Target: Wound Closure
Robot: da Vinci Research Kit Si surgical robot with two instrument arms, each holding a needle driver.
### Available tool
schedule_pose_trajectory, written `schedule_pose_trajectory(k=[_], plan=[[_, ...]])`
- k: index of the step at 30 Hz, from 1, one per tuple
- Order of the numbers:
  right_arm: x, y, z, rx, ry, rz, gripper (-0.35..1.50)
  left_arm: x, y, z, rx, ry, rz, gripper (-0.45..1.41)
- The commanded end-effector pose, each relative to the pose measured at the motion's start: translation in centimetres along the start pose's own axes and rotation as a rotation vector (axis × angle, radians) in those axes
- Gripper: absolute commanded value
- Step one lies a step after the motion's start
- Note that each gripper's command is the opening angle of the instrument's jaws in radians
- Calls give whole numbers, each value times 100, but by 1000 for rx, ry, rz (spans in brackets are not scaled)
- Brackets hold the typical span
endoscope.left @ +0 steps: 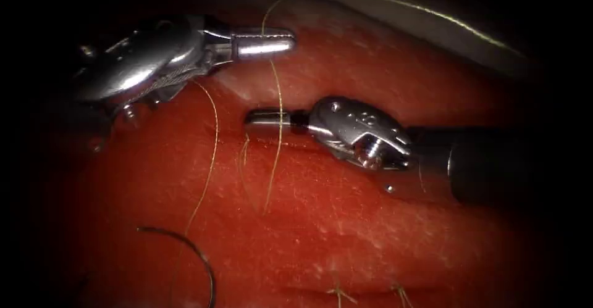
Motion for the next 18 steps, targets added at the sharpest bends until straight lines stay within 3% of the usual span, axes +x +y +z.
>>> schedule_pose_trajectory(k=[1, 11, 18], plan=[[-9, -1, 8, -6, 21, 17, -35, -9, -5, 3, 0, 15, 21, -35], [-20, -21, 11, -1, 138, 78, -35, -28, -49, -18, 69, 68, 168, -35], [-17, -29, 11, 10, 192, 101, -35, -72, -61, -27, 119, 55, 272, -35]])
